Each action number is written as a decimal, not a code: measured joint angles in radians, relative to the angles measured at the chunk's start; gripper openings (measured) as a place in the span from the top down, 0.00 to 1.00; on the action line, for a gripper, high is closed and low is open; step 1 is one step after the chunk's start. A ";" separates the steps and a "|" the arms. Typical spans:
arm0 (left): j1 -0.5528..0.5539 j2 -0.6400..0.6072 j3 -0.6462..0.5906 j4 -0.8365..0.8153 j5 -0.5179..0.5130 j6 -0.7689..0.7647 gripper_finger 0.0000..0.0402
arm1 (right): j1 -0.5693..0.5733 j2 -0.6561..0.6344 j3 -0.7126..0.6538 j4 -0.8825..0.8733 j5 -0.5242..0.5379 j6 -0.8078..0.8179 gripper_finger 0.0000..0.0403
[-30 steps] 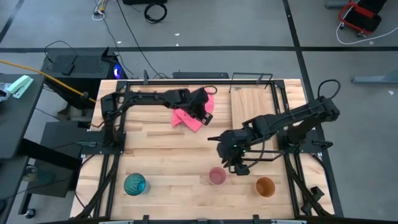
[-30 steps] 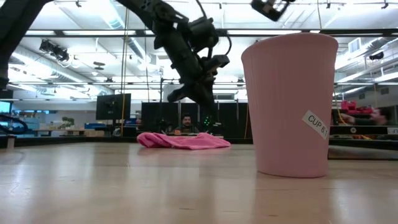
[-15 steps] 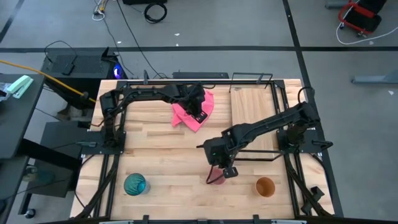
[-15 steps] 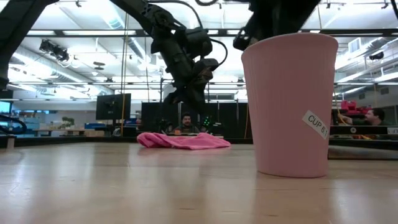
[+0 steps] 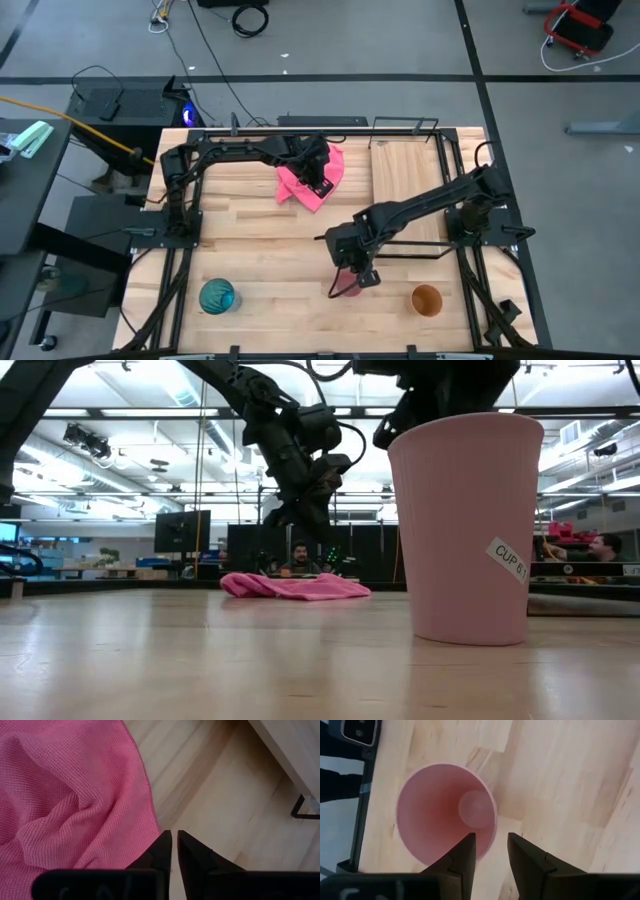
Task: Stack small to large cups/mugs on shelf
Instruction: Put the pink cup on the shelf
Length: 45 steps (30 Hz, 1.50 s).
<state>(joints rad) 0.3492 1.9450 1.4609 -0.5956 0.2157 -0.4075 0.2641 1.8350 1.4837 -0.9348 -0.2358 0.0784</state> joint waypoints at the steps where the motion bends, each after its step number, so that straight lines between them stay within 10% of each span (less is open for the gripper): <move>1: 0.000 0.000 0.000 0.000 0.000 0.000 0.91 | 0.000 0.006 0.000 0.003 0.000 0.000 0.70; 45: -0.001 0.000 0.000 0.000 -0.006 -0.045 0.94 | 0.001 -0.040 0.026 -0.022 0.088 0.083 0.99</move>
<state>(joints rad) 0.3485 1.9450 1.4609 -0.5957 0.2101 -0.4530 0.2649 1.7951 1.5096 -0.9566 -0.1481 0.1613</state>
